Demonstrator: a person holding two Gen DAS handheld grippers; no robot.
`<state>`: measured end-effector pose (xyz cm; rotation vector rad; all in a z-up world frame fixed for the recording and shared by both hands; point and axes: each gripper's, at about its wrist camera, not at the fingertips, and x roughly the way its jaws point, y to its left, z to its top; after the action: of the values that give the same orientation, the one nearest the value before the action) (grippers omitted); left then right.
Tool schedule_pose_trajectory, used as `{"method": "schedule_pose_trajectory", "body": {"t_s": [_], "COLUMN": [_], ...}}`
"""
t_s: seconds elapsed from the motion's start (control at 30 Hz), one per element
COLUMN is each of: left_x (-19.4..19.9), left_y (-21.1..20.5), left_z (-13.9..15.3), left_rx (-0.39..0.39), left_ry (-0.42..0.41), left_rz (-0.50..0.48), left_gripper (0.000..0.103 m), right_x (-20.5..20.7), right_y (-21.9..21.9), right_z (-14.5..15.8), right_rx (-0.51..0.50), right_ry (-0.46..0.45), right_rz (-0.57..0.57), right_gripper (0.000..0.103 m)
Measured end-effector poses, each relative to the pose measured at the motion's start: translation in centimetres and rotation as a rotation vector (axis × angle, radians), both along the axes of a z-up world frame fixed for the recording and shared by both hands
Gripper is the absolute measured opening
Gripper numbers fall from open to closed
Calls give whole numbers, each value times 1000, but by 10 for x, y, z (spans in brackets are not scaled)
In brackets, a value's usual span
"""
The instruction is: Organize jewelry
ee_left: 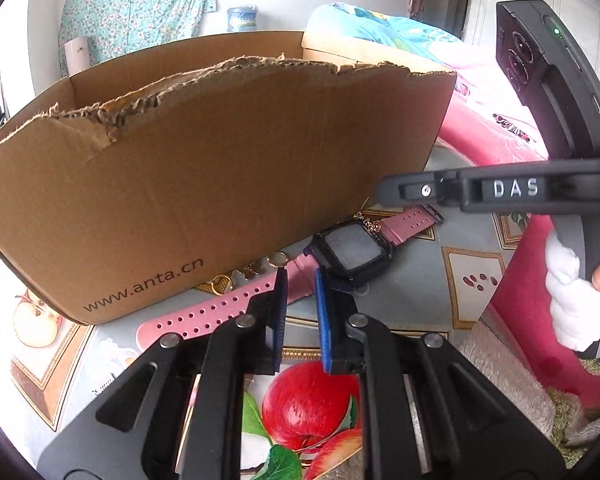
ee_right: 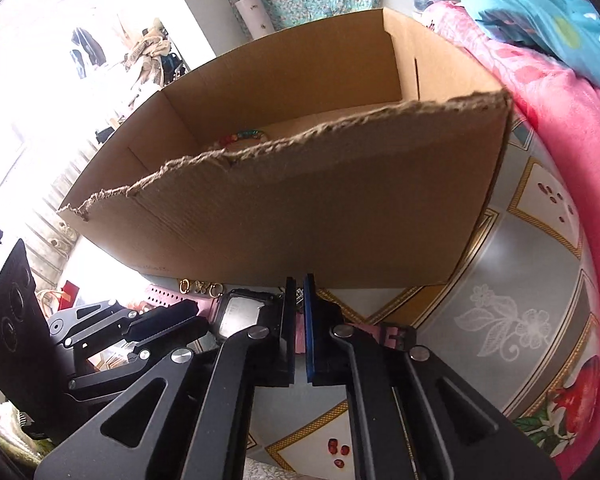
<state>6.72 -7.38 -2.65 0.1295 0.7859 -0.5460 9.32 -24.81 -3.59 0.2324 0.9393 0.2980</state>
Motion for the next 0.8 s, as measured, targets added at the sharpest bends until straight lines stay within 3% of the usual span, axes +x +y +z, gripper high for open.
{"method": "schedule_pose_trajectory", "body": {"t_s": [0.13, 0.27, 0.33, 0.4, 0.43, 0.67, 0.8], "left_x": [1, 2, 2, 2, 2, 2, 2], "left_y": [1, 0, 0, -1, 0, -2, -2], "left_z": [0, 0, 0, -1, -1, -1, -1], "left_rx": [-4, 3, 1, 0, 1, 5, 4], "left_ry": [5, 2, 4, 4, 3, -4, -6], "left_rz": [1, -1, -1, -1, -1, -6, -7], "left_gripper": [13, 13, 13, 13, 13, 13, 13], "right_x": [1, 1, 0, 1, 1, -2, -3], "right_y": [-7, -1, 9, 15, 19, 28, 25], "right_z": [4, 5, 4, 2, 1, -4, -8], "right_rx": [12, 66, 35, 12, 2, -40, -45], "right_ry": [-2, 14, 13, 13, 16, 15, 21], "right_rz": [-9, 60, 93, 122, 133, 149, 130], "right_gripper": [4, 6, 11, 26, 28, 27, 13]}}
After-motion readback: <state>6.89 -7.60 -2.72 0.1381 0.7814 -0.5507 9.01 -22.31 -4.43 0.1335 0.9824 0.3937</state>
